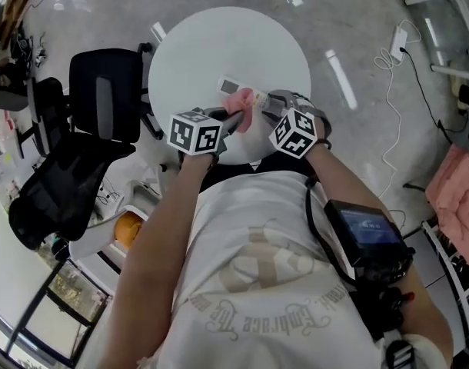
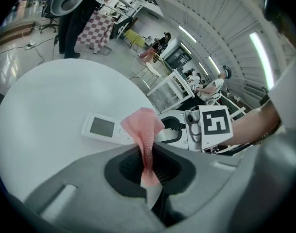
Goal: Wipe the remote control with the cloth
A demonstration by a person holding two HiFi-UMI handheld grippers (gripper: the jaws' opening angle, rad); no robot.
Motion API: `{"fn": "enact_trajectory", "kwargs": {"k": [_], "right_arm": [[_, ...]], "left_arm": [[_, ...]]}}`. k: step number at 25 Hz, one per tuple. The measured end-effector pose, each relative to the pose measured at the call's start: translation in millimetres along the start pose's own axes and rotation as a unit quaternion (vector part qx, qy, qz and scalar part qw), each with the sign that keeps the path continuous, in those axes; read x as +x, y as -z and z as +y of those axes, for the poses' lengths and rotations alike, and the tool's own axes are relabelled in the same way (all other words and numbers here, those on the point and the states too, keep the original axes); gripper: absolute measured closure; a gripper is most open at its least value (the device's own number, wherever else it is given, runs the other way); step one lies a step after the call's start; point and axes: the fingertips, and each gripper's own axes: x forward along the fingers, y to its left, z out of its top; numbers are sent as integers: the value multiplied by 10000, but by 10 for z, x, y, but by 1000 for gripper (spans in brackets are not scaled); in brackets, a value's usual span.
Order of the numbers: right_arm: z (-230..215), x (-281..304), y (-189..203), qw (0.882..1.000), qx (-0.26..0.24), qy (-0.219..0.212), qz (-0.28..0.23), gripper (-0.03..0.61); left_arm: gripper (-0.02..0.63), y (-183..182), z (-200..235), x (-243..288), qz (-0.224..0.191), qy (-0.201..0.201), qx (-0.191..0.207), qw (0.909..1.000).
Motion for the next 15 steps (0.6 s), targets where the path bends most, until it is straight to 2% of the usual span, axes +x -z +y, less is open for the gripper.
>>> {"fn": "enact_trajectory", "kwargs": {"k": [5,9,12,15], "right_arm": [[8,-84,-11,9999,-81,-73,66,342],[-3,-106,-146,9997,-208,-48,73,339],[17,-62,-244,9989,-402,-82,226,301],[28,35,-342,9982,-387,-63,462,278]], "left_arm": [[597,187,72,-275,-528,-181,-391,9977],[596,344,135,-492,-928,-341,-722,9925],[595,503,139,-636,-1193,-448,-956,9872],[595,700,198,-777,-1395,-504,-1169,9820]]}}
